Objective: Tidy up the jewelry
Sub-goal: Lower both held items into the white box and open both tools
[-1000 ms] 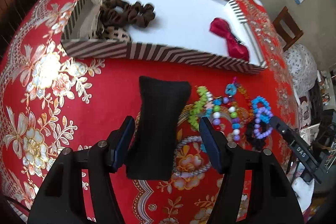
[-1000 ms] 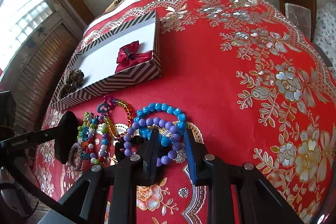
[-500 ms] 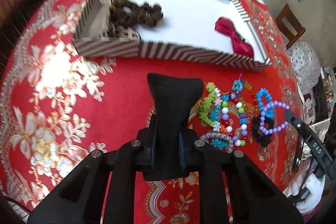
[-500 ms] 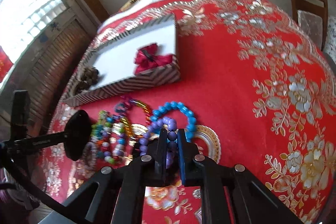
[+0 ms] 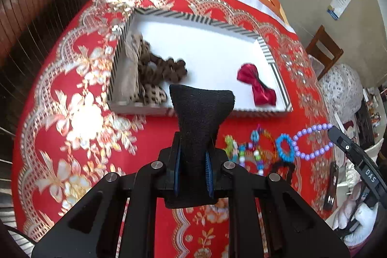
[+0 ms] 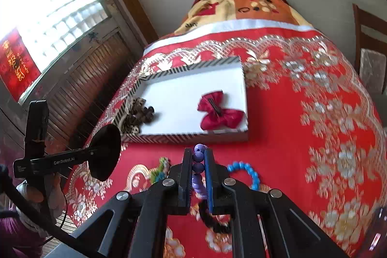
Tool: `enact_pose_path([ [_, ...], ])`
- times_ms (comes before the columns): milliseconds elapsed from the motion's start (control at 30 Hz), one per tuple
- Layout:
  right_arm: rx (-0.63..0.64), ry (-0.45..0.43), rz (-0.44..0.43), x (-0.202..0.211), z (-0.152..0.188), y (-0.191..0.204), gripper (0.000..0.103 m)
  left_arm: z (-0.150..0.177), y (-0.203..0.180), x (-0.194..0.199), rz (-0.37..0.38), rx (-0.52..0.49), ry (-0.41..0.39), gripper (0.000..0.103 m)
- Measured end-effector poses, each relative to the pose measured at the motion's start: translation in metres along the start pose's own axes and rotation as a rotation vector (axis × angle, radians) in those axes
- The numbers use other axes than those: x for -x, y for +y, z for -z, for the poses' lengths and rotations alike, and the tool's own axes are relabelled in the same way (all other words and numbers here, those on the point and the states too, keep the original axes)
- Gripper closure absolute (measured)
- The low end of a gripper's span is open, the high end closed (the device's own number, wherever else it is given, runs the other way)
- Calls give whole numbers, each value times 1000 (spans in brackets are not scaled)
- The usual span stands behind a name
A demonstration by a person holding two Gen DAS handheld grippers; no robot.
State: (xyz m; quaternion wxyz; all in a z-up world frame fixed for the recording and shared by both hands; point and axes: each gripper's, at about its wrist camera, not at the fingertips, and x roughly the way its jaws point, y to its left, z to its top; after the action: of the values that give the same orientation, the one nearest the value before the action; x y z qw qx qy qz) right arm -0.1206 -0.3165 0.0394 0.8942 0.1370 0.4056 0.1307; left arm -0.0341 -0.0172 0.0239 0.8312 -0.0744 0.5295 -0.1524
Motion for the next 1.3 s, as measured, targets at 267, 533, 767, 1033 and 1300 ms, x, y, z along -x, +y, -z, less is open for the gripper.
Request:
enact_pose_path([
  [267, 89, 7, -17, -28, -51, 20, 94, -52, -1, -14, -42, 6, -33, 88],
  [533, 131, 65, -44, -93, -105, 18, 94, -109, 3, -51, -96, 51, -20, 88],
  [767, 143, 116, -58, -155, -137, 7, 94, -139, 8, -97, -153, 99, 23, 88],
  [1033, 86, 168, 17, -211, -157, -46, 94, -149, 17, -129, -171, 139, 52, 87],
  [1300, 104, 175, 54, -224, -152, -59, 90, -155, 21, -135, -97, 154, 28, 43],
])
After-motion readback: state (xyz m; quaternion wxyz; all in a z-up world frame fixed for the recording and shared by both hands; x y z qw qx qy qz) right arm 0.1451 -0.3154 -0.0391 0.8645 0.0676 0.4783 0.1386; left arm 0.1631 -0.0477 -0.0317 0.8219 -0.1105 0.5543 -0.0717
